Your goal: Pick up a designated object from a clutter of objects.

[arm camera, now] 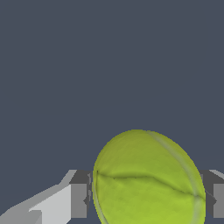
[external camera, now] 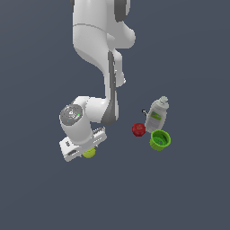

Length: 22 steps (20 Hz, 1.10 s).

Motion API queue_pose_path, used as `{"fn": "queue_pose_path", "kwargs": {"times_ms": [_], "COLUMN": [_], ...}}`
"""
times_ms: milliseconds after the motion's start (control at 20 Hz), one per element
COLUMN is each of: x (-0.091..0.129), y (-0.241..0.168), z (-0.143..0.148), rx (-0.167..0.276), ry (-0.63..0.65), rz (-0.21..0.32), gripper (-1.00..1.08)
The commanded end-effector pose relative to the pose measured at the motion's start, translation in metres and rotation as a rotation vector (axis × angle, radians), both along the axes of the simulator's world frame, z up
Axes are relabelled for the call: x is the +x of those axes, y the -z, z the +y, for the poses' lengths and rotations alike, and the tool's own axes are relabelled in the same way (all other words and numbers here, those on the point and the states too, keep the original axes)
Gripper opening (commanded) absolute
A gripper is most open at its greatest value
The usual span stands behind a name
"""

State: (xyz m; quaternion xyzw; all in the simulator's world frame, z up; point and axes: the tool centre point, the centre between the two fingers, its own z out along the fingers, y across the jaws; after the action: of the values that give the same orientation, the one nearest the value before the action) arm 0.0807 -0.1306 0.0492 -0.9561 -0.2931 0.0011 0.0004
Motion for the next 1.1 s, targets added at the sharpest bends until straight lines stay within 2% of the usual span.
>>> {"fn": "queue_pose_path", "kwargs": {"times_ms": [0, 400, 1050], "x": [-0.004, -0.03, -0.091], "y": [-0.008, -0.043, -0.128], "z": [0.004, 0.023, 0.07], "rx": [0.0, 0.0, -0.001], "ry": [0.0, 0.0, -0.001], "rz": [-0.002, -0.002, -0.002], "gripper": [-1.0, -1.0, -1.0]}}
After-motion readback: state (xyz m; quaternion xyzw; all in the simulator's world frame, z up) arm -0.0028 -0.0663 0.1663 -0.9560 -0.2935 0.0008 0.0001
